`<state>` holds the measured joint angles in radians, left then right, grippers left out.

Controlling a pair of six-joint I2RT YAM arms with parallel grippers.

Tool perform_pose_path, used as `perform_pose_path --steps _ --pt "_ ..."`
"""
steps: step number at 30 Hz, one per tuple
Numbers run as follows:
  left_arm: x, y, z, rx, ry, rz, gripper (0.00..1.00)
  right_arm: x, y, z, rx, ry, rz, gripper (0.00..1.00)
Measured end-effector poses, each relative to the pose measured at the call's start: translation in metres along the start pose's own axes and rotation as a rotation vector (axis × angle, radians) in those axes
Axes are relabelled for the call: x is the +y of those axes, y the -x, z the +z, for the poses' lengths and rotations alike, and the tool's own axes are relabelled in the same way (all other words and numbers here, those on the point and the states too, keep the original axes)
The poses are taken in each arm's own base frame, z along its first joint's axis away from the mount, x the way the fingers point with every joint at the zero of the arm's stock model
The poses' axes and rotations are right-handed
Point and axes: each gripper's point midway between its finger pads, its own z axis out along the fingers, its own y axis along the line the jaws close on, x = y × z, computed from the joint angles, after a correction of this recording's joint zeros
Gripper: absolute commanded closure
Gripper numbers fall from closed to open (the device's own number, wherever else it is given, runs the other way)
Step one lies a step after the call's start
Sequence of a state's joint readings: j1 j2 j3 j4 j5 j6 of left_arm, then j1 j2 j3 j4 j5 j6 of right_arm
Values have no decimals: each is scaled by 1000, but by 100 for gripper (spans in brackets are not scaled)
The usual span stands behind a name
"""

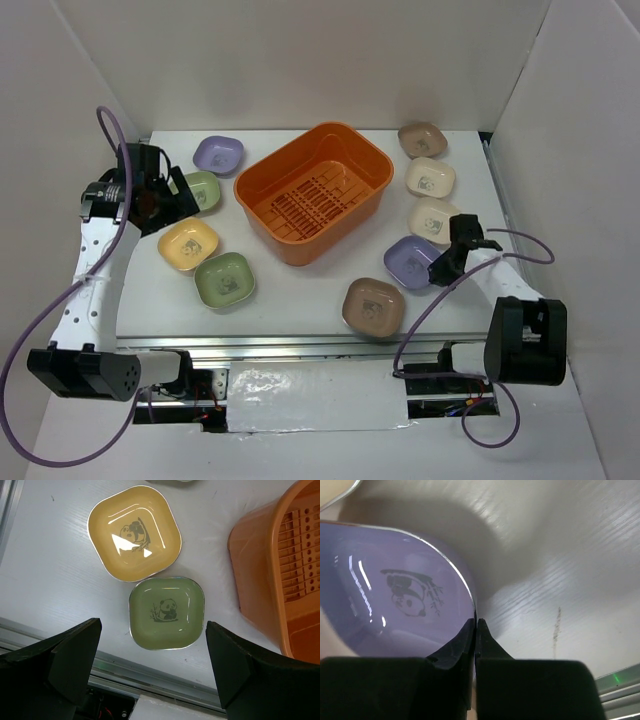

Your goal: Place the plates into the plastic bin on the countertop

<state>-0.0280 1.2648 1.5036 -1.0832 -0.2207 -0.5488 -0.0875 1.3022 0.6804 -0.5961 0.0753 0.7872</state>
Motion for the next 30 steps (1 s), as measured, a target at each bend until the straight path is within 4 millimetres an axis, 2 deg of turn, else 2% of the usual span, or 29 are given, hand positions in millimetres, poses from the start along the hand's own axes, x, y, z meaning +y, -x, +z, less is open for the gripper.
perform_pose_path --steps 5,8,14,19,21,23,26,28,30 --pt "4 1 -3 -10 4 -12 1 15 3 -21 -32 67 -16 100" --pt "5 2 -7 -22 -1 -16 1 37 16 -48 -71 128 -24 100" --pt "6 2 -8 -24 -1 -18 1 97 54 -123 -174 319 -27 100" --pt "7 3 -7 -25 2 -24 1 150 51 -187 -184 503 -84 100" --pt "7 3 -7 -25 3 -25 1 180 49 -209 -170 569 -112 100" --pt "7 2 -5 -23 4 -26 1 219 49 -227 -154 639 -144 100" --pt "14 -1 0 -10 21 -42 1 280 38 -226 -99 677 -184 100" --pt "19 -3 2 -2 36 -53 1 315 28 -212 -59 680 -192 100" --pt "22 -3 3 0 43 -61 1 339 14 -187 -9 651 -190 100"
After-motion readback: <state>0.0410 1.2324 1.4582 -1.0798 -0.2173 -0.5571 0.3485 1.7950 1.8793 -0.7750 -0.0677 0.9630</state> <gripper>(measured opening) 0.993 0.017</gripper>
